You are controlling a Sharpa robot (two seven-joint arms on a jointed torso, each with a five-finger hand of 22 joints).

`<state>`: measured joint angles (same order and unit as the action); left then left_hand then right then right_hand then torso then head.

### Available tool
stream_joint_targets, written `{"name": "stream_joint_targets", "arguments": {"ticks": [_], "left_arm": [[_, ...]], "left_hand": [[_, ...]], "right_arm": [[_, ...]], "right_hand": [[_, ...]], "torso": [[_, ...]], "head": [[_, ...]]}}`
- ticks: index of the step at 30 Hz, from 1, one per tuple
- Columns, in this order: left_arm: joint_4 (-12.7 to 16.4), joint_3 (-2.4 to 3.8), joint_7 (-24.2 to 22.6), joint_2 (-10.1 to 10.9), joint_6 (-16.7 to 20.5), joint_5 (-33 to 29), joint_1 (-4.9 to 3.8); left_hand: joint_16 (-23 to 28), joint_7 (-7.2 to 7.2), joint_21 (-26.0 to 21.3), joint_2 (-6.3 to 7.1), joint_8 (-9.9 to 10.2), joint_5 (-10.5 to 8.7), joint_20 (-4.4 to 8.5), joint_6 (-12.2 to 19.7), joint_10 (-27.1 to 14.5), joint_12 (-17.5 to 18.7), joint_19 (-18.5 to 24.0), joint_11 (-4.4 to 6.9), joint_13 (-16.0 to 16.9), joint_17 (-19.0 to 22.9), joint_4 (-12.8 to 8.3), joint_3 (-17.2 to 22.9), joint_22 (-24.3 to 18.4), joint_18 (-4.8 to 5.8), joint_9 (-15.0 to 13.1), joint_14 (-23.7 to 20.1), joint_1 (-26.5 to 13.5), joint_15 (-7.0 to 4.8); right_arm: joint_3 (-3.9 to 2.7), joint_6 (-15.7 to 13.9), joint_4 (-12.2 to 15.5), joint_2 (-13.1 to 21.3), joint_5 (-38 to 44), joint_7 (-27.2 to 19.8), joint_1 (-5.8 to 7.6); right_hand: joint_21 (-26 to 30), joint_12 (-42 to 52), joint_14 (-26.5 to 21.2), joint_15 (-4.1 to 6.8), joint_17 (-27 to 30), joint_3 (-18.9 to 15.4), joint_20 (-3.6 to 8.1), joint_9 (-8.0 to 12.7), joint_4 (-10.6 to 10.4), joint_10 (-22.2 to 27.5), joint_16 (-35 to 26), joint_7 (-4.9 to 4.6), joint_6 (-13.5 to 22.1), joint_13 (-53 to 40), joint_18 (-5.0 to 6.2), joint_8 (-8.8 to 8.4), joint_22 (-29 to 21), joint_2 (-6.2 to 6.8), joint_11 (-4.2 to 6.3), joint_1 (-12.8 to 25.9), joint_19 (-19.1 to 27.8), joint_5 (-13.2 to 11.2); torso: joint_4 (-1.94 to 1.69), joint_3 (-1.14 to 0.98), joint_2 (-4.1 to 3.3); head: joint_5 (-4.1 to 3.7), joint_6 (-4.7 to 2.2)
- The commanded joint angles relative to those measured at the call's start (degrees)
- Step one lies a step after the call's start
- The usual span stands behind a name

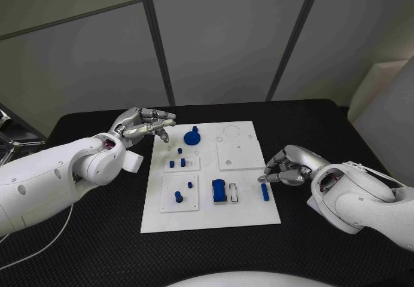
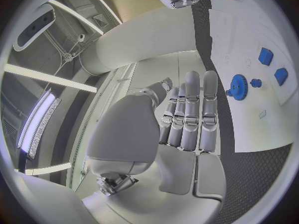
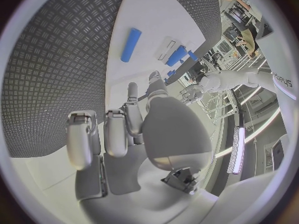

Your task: Assemble the parts on the task board

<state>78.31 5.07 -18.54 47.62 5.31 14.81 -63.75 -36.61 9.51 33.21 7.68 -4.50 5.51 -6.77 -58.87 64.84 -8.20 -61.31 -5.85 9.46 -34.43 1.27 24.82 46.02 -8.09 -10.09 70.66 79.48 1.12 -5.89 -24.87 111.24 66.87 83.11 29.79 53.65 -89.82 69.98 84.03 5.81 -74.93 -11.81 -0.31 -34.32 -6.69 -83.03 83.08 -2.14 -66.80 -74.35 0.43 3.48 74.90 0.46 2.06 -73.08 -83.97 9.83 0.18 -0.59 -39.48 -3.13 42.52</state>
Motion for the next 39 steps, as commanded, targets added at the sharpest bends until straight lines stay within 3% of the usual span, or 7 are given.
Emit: {"name": "stream_joint_targets", "arguments": {"ticks": [1, 16, 25, 39], "left_arm": [[0.17, 0.04, -0.37, 0.06, -0.33, -0.25, -0.01], [0.17, 0.04, -0.38, 0.10, -0.42, -0.25, 0.25], [0.16, 0.04, -0.41, 0.06, -0.47, -0.25, 0.33], [0.22, 0.05, -0.41, 0.31, -0.43, -0.25, 0.36]], "left_hand": [[0.26, 0.12, -0.38, -0.19, 0.24, -0.33, -0.35, -0.03, -0.25, -0.02, -0.04, -0.01, 0.13, 0.11, -0.09, -0.35, -0.13, -2.35, -0.13, -0.13, -0.44, 0.05], [0.26, 0.12, -0.38, -0.19, 0.24, -0.33, -0.35, -0.03, -0.25, -0.02, -0.04, -0.01, 0.13, 0.11, -0.09, -0.35, -0.13, -2.35, -0.13, -0.13, -0.44, 0.05], [0.26, 0.12, -0.38, -0.19, 0.24, -0.33, -0.35, -0.03, -0.25, -0.02, -0.04, -0.01, 0.13, 0.11, -0.09, -0.35, -0.13, -2.35, -0.13, -0.13, -0.44, 0.05], [0.26, 0.12, -0.38, -0.19, 0.24, -0.33, -0.35, -0.03, -0.25, -0.02, -0.04, -0.01, 0.13, 0.11, -0.09, -0.35, -0.13, -2.35, -0.13, -0.13, -0.44, 0.05]], "right_arm": [[-0.02, 5.03, 0.38, 0.19, 3.96, 3.66, 0.01], [0.12, 9.39, 0.31, -0.65, 8.24, 7.07, -0.11], [0.16, 10.08, -0.26, -1.48, 9.80, 7.92, -0.23], [0.18, 14.17, -0.83, -2.89, 10.20, 8.53, -1.97]], "right_hand": [[-0.18, -0.35, 3.43, -0.02, -2.51, -0.75, -0.37, 0.10, -0.44, -0.24, 0.07, 0.11, -0.90, 2.05, -0.43, 0.42, 15.10, 0.64, 0.11, 1.46, -6.03, 0.15], [-0.18, -0.27, 3.47, 0.22, -2.74, -1.30, -0.18, -0.20, -1.71, -0.34, 0.15, 0.51, -2.25, 1.91, -0.43, 0.79, 15.10, 1.03, 0.42, 2.61, -6.03, 0.24], [-0.18, -0.30, 3.47, 0.25, -2.72, -1.26, -0.15, -0.24, -1.90, -0.33, 0.14, 0.56, -2.32, 1.93, -0.43, 0.78, 15.10, 1.00, 0.46, 2.65, -6.03, 0.28], [-0.18, -0.23, 3.49, 0.37, -2.85, -0.87, -0.03, -0.40, -1.79, -0.36, 0.19, 0.75, -2.70, 1.83, -0.43, 0.81, 15.10, 0.54, 0.61, 1.74, -6.03, 0.33]], "torso": [[-0.07, 0.02, 0.08], [-0.13, 0.03, 0.05], [-0.18, 0.05, 0.05], [-0.14, 0.08, 0.03]], "head": [[-0.41, 0.03], [-0.76, 0.34], [-0.66, 0.40], [-0.72, 0.62]]}}
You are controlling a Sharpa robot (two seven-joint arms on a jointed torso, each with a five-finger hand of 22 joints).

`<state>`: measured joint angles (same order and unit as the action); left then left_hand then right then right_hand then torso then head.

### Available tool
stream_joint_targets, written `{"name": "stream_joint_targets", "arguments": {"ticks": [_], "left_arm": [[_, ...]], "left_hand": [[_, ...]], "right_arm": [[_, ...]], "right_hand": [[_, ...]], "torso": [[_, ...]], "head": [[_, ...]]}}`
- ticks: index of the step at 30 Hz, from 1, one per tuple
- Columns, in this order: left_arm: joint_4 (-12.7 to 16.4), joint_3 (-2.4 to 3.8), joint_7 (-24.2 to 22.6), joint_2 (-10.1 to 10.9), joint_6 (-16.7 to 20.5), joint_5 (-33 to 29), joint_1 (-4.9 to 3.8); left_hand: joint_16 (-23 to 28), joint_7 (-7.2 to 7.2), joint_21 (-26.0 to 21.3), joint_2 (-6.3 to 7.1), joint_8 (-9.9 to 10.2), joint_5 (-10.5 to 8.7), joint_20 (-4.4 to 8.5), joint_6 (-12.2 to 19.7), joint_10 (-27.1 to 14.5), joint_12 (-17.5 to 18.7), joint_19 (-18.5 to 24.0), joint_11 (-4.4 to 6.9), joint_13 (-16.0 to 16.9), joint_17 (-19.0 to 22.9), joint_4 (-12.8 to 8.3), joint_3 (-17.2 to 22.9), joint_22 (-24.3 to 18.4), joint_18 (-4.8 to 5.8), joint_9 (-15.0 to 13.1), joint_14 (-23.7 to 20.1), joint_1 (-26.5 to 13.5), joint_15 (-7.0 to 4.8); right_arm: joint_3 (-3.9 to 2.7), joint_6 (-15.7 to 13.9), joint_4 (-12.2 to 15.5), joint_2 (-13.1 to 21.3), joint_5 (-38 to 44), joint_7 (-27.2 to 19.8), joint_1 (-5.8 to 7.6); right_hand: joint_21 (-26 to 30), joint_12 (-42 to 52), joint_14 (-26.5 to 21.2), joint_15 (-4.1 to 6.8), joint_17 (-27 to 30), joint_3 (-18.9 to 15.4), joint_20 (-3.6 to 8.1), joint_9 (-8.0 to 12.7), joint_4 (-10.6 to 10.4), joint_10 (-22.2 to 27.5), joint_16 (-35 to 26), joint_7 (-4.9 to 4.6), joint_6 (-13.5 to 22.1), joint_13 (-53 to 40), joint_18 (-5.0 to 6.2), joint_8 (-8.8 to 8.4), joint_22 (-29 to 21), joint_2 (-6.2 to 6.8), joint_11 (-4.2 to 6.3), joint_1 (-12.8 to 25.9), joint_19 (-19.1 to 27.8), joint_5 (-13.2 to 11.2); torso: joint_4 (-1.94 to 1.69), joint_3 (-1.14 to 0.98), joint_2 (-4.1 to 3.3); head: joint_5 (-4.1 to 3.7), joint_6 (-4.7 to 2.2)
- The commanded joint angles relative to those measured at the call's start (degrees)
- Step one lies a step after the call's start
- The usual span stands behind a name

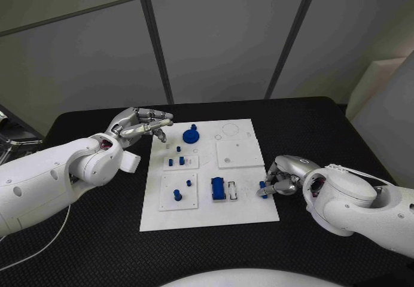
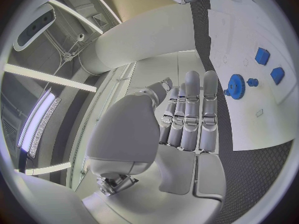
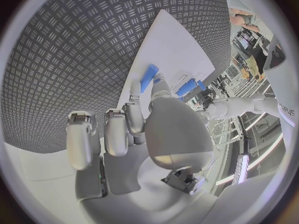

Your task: Assemble the parts on the task board

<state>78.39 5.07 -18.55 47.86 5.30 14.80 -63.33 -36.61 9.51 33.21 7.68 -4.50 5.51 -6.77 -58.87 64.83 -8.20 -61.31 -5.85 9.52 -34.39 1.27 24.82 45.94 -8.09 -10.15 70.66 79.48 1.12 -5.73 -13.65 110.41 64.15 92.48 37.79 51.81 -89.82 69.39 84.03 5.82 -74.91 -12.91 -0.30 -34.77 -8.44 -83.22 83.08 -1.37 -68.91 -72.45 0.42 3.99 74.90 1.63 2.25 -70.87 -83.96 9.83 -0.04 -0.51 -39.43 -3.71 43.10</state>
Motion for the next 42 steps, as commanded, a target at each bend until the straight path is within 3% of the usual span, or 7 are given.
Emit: {"name": "stream_joint_targets", "arguments": {"ticks": [1, 8, 12, 17, 20, 30, 42], "left_arm": [[0.15, 0.05, -0.39, 0.07, -0.42, -0.24, -0.06], [0.17, 0.05, -0.39, 0.11, -0.41, -0.24, -0.06], [0.18, 0.05, -0.40, 0.12, -0.41, -0.24, -0.06], [0.20, 0.05, -0.40, 0.12, -0.41, -0.24, -0.06], [0.22, 0.05, -0.38, 0.16, -0.39, -0.24, -0.06], [0.27, 0.05, -0.33, 0.22, -0.39, -0.24, -0.05], [0.43, 0.05, -0.19, 0.36, -0.42, -0.24, -0.06]], "left_hand": [[0.26, 0.12, -0.38, -0.19, 0.24, -0.33, -0.35, -0.03, -0.25, -0.02, -0.04, -0.01, 0.07, 0.06, -0.09, -0.35, -0.05, -2.35, -0.07, -0.13, -0.44, 0.05], [0.26, 0.12, -0.38, -0.19, 0.24, -0.33, -0.35, -0.03, -0.25, -0.02, -0.04, -0.01, 0.07, 0.06, -0.09, -0.35, -0.05, -2.35, -0.07, -0.13, -0.44, 0.05], [0.26, 0.12, -0.38, -0.19, 0.24, -0.33, -0.35, -0.03, -0.25, -0.02, -0.04, -0.01, 0.07, 0.06, -0.09, -0.35, -0.05, -2.35, -0.07, -0.13, -0.44, 0.05], [0.29, 0.10, -0.48, -0.22, 0.25, -0.34, -0.35, -0.05, -0.23, -0.04, -0.08, 0.00, 0.13, 0.09, -0.08, -0.39, -0.11, -2.36, -0.12, -0.12, -0.47, 0.05], [0.29, 0.10, -0.48, -0.22, 0.25, -0.34, -0.35, -0.05, -0.23, -0.04, -0.08, 0.00, 0.13, 0.09, -0.08, -0.39, -0.11, -2.36, -0.12, -0.12, -0.47, 0.05], [0.32, 0.09, -0.53, -0.28, 0.26, -0.25, -0.34, -0.06, -0.24, -0.04, -0.11, 0.03, 0.16, 0.11, -0.17, -0.33, -0.14, -2.37, -0.15, -0.11, -0.33, 0.02], [0.32, 0.09, -0.53, -0.28, 0.26, -0.25, -0.34, -0.06, -0.24, -0.04, -0.11, 0.03, 0.16, 0.11, -0.17, -0.33, -0.14, -2.37, -0.15, -0.11, -0.33, 0.02]], "right_arm": [[0.03, 3.17, -0.01, -0.21, 0.84, 0.56, -0.17], [0.03, 4.50, -0.36, -0.81, 1.30, 0.99, -0.30], [0.04, 4.49, -0.59, -1.43, 1.77, 1.11, -0.33], [0.04, 3.00, -0.73, -2.06, 2.27, 0.97, -0.36], [0.03, 1.63, -0.59, -2.22, 1.37, 0.62, -0.37], [0.01, -6.28, 0.72, -1.88, -11.42, -2.12, -0.35], [-0.01, -12.59, 1.52, -3.28, -16.72, -4.86, -0.31]], "right_hand": [[-0.18, 0.37, 3.50, 0.37, -2.91, 0.25, -0.03, 0.03, -0.01, -0.18, 0.21, -0.01, -0.65, -0.09, -0.42, 0.31, 15.10, -0.65, 0.43, -0.54, -6.04, 0.32], [-0.18, 0.20, 3.48, 0.58, -2.87, 1.04, 0.16, -0.04, 1.27, -0.11, 0.16, 0.22, -0.76, -0.02, -0.42, 0.10, 15.10, -1.57, 0.65, -3.13, -6.04, 1.25], [-0.18, 0.01, 3.49, 0.83, -2.94, 2.22, 0.44, 0.23, 3.38, 0.03, 0.16, 0.44, -0.62, 0.02, -0.42, -0.25, 15.10, -3.02, 0.89, -6.67, -6.04, 5.93], [-0.18, -0.47, 3.50, 1.00, -3.14, 5.14, 0.83, 1.05, 7.30, 0.31, 0.21, 0.41, 0.27, 0.15, -0.42, -0.26, 15.10, -5.73, 1.02, -11.42, -6.04, 18.13], [-0.18, -0.60, 3.52, 0.84, -3.25, 5.80, 0.61, 1.09, 8.04, 0.25, 0.24, 0.22, 0.81, 0.21, -0.42, -0.27, 15.10, -6.13, 0.83, -11.09, -6.04, 20.87], [-0.18, -0.56, 3.55, 0.64, -3.38, 6.31, 0.41, 1.25, 8.34, 0.11, 0.30, -0.05, 1.43, 0.12, -0.42, -0.34, 15.10, -6.49, 0.60, -9.53, -6.04, 21.89], [-0.18, -0.30, 3.61, 0.63, -3.61, 5.99, 0.33, 1.52, 8.19, -0.04, 0.41, 0.06, 1.36, -0.12, -0.42, -0.29, 15.10, -6.01, 0.64, -7.26, -6.04, 21.38]], "torso": [[0.08, -0.01, -0.03], [0.07, -0.03, 0.00], [0.04, -0.06, -0.03], [0.02, -0.06, 0.00], [0.03, -0.06, 0.00], [-0.04, 0.02, 0.03], [-0.07, 0.01, -0.06]], "head": [[-0.14, 0.04], [-0.09, 0.11], [-0.09, 0.11], [-0.03, 0.10], [0.08, 0.08], [0.23, -0.12], [0.77, -0.01]]}}
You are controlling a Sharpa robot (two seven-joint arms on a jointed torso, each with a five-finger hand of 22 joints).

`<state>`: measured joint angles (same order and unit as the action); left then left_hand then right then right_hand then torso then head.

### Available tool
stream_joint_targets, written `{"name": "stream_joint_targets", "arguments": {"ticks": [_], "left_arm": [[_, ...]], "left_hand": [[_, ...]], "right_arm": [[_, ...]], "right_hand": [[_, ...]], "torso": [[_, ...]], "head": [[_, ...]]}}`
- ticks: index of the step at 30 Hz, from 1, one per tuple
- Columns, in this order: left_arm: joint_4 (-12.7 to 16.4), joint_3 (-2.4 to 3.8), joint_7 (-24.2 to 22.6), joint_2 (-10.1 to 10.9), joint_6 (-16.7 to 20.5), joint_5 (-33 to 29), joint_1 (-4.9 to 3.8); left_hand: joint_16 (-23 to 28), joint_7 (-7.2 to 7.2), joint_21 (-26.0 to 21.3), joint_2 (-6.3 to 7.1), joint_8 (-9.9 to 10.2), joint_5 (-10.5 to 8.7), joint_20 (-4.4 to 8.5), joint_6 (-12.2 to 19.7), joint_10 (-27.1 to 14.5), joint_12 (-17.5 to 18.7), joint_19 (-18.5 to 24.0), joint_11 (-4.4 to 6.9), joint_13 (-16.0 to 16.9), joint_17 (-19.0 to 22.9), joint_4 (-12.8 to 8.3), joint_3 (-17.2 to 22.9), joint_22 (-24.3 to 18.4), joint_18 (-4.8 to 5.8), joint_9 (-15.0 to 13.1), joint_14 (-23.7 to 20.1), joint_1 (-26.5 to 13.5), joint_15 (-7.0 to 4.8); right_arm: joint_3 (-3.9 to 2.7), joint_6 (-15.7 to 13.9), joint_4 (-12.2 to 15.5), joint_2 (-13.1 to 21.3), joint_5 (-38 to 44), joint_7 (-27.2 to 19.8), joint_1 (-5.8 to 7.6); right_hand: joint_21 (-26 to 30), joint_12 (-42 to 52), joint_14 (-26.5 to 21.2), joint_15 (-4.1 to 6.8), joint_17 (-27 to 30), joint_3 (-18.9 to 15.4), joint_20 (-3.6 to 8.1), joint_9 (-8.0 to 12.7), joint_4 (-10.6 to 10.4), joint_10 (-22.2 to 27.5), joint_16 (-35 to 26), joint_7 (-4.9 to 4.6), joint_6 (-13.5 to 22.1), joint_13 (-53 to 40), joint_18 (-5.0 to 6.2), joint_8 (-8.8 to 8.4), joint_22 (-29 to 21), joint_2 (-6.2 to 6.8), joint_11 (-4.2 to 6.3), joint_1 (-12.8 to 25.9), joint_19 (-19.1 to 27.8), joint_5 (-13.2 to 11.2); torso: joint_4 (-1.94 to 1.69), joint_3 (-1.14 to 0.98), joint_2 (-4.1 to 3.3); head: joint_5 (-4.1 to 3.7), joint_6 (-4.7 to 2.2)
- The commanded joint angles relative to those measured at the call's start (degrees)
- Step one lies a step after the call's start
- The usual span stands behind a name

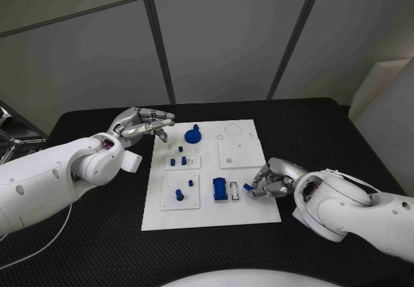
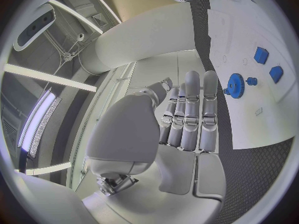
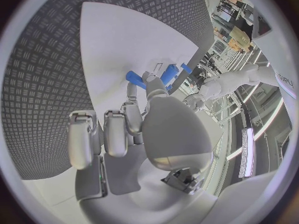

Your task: Assemble the parts on the task board

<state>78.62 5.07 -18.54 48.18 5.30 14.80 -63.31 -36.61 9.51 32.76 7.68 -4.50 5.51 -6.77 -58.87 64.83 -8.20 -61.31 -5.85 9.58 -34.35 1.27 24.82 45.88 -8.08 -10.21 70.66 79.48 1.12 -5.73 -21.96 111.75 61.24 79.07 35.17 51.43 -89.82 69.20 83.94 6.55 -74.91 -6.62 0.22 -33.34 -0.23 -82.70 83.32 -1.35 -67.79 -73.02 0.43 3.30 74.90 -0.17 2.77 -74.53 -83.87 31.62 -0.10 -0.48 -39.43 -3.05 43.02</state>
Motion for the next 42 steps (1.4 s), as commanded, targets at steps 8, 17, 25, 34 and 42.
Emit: {"name": "stream_joint_targets", "arguments": {"ticks": [8, 17, 25, 34, 42], "left_arm": [[0.31, 0.05, -0.15, 0.13, -0.43, -0.24, -0.08], [0.33, 0.05, -0.12, 0.09, -0.50, -0.24, -0.08], [0.37, 0.05, -0.07, 0.11, -0.54, -0.24, -0.08], [0.39, 0.05, 0.00, 0.12, -0.63, -0.24, -0.09], [0.29, 0.05, 0.03, 0.02, -0.69, -0.24, -0.09]], "left_hand": [[0.32, 0.09, -0.08, -0.28, 0.27, -0.25, -0.34, -0.06, -0.24, -0.04, -0.11, 0.03, 0.09, 0.07, -0.17, -0.33, -0.08, -2.38, -0.09, -0.11, -0.33, 0.02], [0.32, 0.09, -0.08, -0.28, 0.27, -0.25, -0.34, -0.06, -0.24, -0.04, -0.11, 0.03, 0.09, 0.07, -0.17, -0.33, -0.08, -2.38, -0.09, -0.11, -0.33, 0.02], [0.32, 0.09, -0.08, -0.28, 0.27, -0.25, -0.34, -0.06, -0.24, -0.04, -0.11, 0.03, 0.09, 0.07, -0.17, -0.33, -0.08, -2.38, -0.09, -0.11, -0.33, 0.02], [0.32, 0.09, -0.08, -0.28, 0.27, -0.25, -0.34, -0.06, -0.24, -0.04, -0.11, 0.03, 0.09, 0.07, -0.17, -0.33, -0.08, -2.38, -0.09, -0.11, -0.33, 0.02], [0.36, 0.12, -0.16, -0.24, 0.30, -0.20, -0.33, -0.05, -0.28, -0.02, -0.16, 0.00, 0.14, 0.10, -0.23, -0.36, -0.12, -2.38, -0.13, -0.11, -0.30, 0.02]], "right_arm": [[-0.02, -5.04, -0.56, -2.26, -4.32, -2.59, 0.08], [-0.02, -0.06, -1.99, -4.18, -5.12, -0.68, 0.09], [-0.02, 1.96, -2.97, -5.84, -3.91, 1.42, 0.10], [-0.02, 2.18, -3.63, -6.92, -2.47, 2.69, 0.10], [-0.02, 2.63, -3.66, -7.54, -2.07, 2.17, 0.10]], "right_hand": [[-0.18, 0.09, 3.74, -0.08, -3.75, -0.51, -0.19, 0.30, -0.39, -0.67, 0.24, 0.10, -0.03, 0.27, -0.43, 0.44, 15.10, -4.12, 0.17, -2.19, -6.13, -0.56], [-0.18, 0.38, 3.79, 0.00, -3.94, -1.62, -0.16, 0.60, -2.36, -0.84, 0.33, 0.35, -1.16, 0.01, -0.43, 0.61, 15.10, -3.70, 0.32, 1.44, -6.13, -0.99], [-0.18, 0.64, 3.84, 0.28, -4.17, -2.64, 0.07, 0.48, -4.50, -1.02, 0.45, 0.85, -3.00, -0.22, -0.43, 0.95, 15.10, -3.15, 0.70, 3.80, -6.13, -1.22], [-0.18, 0.63, 3.83, 0.34, -4.16, -2.66, 0.12, 0.43, -4.83, -1.02, 0.44, 0.97, -3.33, -0.22, -0.43, 1.00, 15.10, -3.21, 0.78, 3.93, -6.13, -1.20], [-0.18, 0.66, 3.84, 0.47, -4.20, -3.82, 0.27, 0.31, -6.82, -1.07, 0.44, 1.08, -4.05, -0.28, -0.43, 0.92, 15.10, -1.98, 0.91, 5.46, -6.13, -1.49]], "torso": [[0.06, -0.01, -0.06], [0.06, -0.01, -0.03], [0.11, -0.03, -0.04], [0.13, -0.04, -0.04], [0.14, -0.08, -0.03]], "head": [[0.35, 0.21], [0.40, 0.31], [0.54, 0.32], [0.65, 0.43], [0.71, 0.50]]}}
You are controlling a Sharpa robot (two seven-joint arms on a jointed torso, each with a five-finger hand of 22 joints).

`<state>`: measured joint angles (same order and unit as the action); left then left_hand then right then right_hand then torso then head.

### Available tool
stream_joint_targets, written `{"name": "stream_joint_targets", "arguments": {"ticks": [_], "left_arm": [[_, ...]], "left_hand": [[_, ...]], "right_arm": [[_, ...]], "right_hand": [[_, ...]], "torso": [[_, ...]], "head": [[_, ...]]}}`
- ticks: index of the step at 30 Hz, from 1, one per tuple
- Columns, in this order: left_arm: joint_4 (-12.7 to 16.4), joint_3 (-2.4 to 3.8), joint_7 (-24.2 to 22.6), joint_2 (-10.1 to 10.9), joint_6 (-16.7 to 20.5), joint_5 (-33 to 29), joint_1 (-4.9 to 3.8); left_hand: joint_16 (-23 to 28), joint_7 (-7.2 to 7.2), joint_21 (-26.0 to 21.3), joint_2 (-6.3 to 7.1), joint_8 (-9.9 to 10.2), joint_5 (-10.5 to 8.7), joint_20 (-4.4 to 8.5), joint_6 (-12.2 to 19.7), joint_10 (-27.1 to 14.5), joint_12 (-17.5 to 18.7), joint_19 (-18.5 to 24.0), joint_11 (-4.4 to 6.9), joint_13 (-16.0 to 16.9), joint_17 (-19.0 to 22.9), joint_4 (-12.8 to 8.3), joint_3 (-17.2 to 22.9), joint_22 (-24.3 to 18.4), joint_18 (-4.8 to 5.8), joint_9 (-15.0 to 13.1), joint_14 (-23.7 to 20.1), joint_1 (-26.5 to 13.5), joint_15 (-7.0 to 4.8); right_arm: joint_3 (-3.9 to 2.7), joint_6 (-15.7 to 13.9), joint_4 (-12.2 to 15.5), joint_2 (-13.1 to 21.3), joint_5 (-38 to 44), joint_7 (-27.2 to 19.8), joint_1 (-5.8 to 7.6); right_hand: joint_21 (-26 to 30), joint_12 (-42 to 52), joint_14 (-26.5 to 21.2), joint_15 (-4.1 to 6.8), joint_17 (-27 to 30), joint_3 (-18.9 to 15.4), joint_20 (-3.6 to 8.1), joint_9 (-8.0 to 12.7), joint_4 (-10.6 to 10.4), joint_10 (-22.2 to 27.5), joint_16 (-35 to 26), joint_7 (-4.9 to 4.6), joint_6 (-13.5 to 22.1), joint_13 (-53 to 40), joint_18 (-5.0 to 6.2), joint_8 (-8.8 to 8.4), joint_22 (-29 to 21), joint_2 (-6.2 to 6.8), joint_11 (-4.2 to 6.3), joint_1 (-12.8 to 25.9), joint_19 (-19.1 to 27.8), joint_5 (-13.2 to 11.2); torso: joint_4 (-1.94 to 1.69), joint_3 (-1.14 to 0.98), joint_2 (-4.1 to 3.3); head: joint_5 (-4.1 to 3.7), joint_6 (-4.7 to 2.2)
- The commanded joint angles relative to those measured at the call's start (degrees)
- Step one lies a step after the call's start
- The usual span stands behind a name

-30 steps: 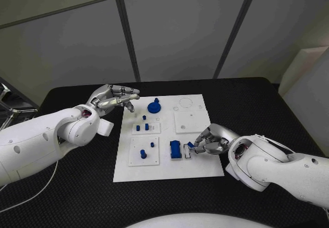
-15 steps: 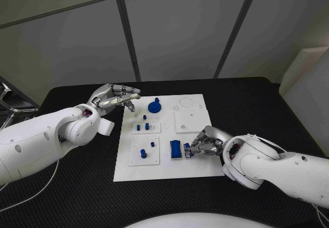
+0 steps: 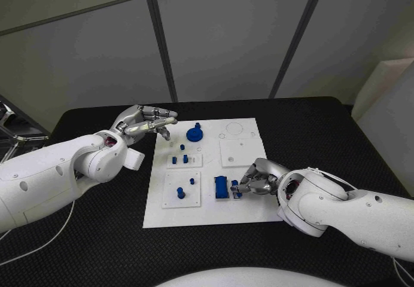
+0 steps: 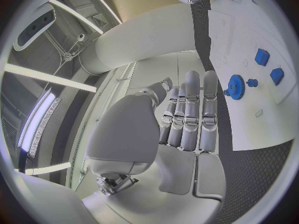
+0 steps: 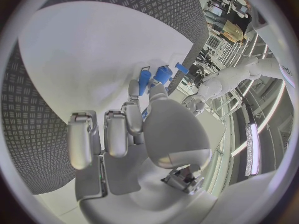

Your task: Assemble the parts on the task board

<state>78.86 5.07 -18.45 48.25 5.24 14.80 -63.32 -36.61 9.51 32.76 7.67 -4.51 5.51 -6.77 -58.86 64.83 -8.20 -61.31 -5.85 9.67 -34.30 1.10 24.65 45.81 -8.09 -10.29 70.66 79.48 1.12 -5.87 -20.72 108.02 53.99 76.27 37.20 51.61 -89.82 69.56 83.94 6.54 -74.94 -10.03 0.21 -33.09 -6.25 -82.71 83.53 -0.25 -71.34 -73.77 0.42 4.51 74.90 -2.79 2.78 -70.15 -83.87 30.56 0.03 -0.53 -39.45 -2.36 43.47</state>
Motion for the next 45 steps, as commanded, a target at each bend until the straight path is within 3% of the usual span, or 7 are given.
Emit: {"name": "stream_joint_targets", "arguments": {"ticks": [1, 10, 19, 24, 26, 32, 45], "left_arm": [[0.05, 0.05, -0.05, -0.06, -0.63, -0.24, -0.08], [0.00, 0.05, -0.02, -0.07, -0.62, -0.24, -0.08], [-0.02, 0.05, -0.03, -0.09, -0.62, -0.24, -0.08], [-0.04, 0.05, -0.03, -0.08, -0.61, -0.24, -0.08], [-0.04, 0.05, -0.03, -0.08, -0.61, -0.24, -0.08], [-0.06, 0.04, -0.01, -0.09, -0.58, -0.24, -0.08], [-0.07, 0.04, -0.01, -0.06, -0.59, -0.24, -0.07]], "left_hand": [[0.36, 0.12, -0.16, -0.24, 0.30, -0.20, -0.33, -0.05, -0.28, -0.02, -0.16, 0.00, 0.05, 0.05, -0.06, -0.19, -0.05, -2.37, -0.05, -0.11, -0.30, 0.02], [0.36, 0.12, -0.16, -0.24, 0.30, -0.20, -0.33, -0.05, -0.28, -0.02, -0.16, 0.00, 0.05, 0.05, -0.06, -0.19, -0.05, -2.37, -0.05, -0.11, -0.30, 0.02], [0.36, 0.12, -0.16, -0.24, 0.30, -0.20, -0.33, -0.05, -0.28, -0.02, -0.16, 0.00, 0.05, 0.05, -0.06, -0.19, -0.05, -2.37, -0.05, -0.11, -0.30, 0.02], [0.36, 0.12, -0.16, -0.24, 0.30, -0.20, -0.33, -0.05, -0.28, -0.02, -0.16, 0.00, 0.05, 0.05, -0.06, -0.19, -0.05, -2.37, -0.05, -0.11, -0.30, 0.02], [0.36, 0.12, -0.16, -0.24, 0.30, -0.20, -0.33, -0.05, -0.28, -0.02, -0.16, 0.00, 0.05, 0.05, -0.06, -0.19, -0.05, -2.37, -0.05, -0.11, -0.30, 0.02], [0.36, 0.12, -0.16, -0.24, 0.30, -0.20, -0.33, -0.05, -0.28, -0.02, -0.16, 0.00, 0.05, 0.05, -0.06, -0.19, -0.05, -2.37, -0.05, -0.11, -0.30, 0.02], [0.36, 0.12, -0.16, -0.24, 0.30, -0.20, -0.33, -0.05, -0.28, -0.02, -0.16, 0.00, 0.05, 0.05, -0.06, -0.19, -0.05, -2.37, -0.05, -0.11, -0.30, 0.02]], "right_arm": [[0.13, 1.42, 0.08, -0.32, 0.79, 0.07, -0.08], [0.13, 1.40, 0.19, -0.10, 1.77, -0.12, -0.08], [0.13, 1.32, 0.13, 0.43, 3.44, 0.01, -0.08], [0.13, 1.40, 0.10, 0.72, 4.18, -0.22, -0.08], [0.13, 1.58, 0.06, 0.78, 4.54, -0.41, -0.08], [0.13, 1.94, -0.29, 0.76, 6.52, -0.63, -0.08], [0.12, -0.38, 0.13, 1.05, 6.03, -2.82, -0.08]], "right_hand": [[-0.18, 0.30, 3.83, 0.47, -4.17, -0.78, 0.28, 0.03, -1.39, -1.07, 0.22, -0.04, -0.60, 0.46, -0.42, -0.32, 15.10, 1.02, 0.88, 1.58, -6.13, -0.56], [-0.18, 0.24, 3.82, 0.44, -4.15, -2.56, 0.26, -0.22, -6.64, -1.11, 0.16, -0.09, -1.30, 0.47, -0.42, -0.48, 15.10, 3.67, 0.82, 4.05, -6.13, -1.45], [-0.18, 0.23, 3.83, 0.49, -4.16, -1.82, 0.32, -0.48, -8.55, -1.11, 0.14, 0.01, -1.51, 0.42, -0.42, -0.54, 15.10, 4.58, 0.89, 2.21, -6.13, -1.78], [-0.18, 0.22, 3.82, 0.67, -4.17, -0.45, 0.45, -0.64, -7.15, -1.07, 0.12, 0.24, -1.39, 0.38, -0.42, -0.63, 15.10, 4.64, 1.10, -2.35, -6.13, -2.16], [-0.18, 0.12, 3.79, 0.69, -4.12, 0.56, 0.76, -0.72, -5.10, -1.02, 0.07, 0.26, -1.33, 0.39, -0.42, -0.67, 15.10, 4.04, 1.10, -5.96, -6.13, -9.07], [-0.18, -0.11, 3.80, 0.93, -4.19, 2.15, 0.78, -0.46, -1.17, -0.87, 0.07, 0.54, -1.33, 0.47, -0.42, -0.78, 15.10, 3.15, 1.37, -11.47, -6.13, -11.84], [-0.18, -0.30, 3.76, 0.60, -4.00, -0.15, 0.55, -0.21, -2.95, -0.94, -0.08, 0.04, -1.55, 0.61, -0.42, -0.72, 15.10, 3.17, 0.96, -7.02, -6.13, -12.38]], "torso": [[-0.01, -0.02, 0.01], [0.04, -0.01, 0.05], [0.00, -0.02, 0.04], [-0.02, -0.02, 0.00], [0.00, -0.02, 0.02], [-0.02, -0.03, 0.00], [0.02, -0.02, 0.01]], "head": [[0.02, 0.06], [0.01, 0.15], [-0.03, 0.15], [-0.01, 0.15], [-0.01, 0.16], [-0.04, 0.21], [-0.01, 0.07]]}}
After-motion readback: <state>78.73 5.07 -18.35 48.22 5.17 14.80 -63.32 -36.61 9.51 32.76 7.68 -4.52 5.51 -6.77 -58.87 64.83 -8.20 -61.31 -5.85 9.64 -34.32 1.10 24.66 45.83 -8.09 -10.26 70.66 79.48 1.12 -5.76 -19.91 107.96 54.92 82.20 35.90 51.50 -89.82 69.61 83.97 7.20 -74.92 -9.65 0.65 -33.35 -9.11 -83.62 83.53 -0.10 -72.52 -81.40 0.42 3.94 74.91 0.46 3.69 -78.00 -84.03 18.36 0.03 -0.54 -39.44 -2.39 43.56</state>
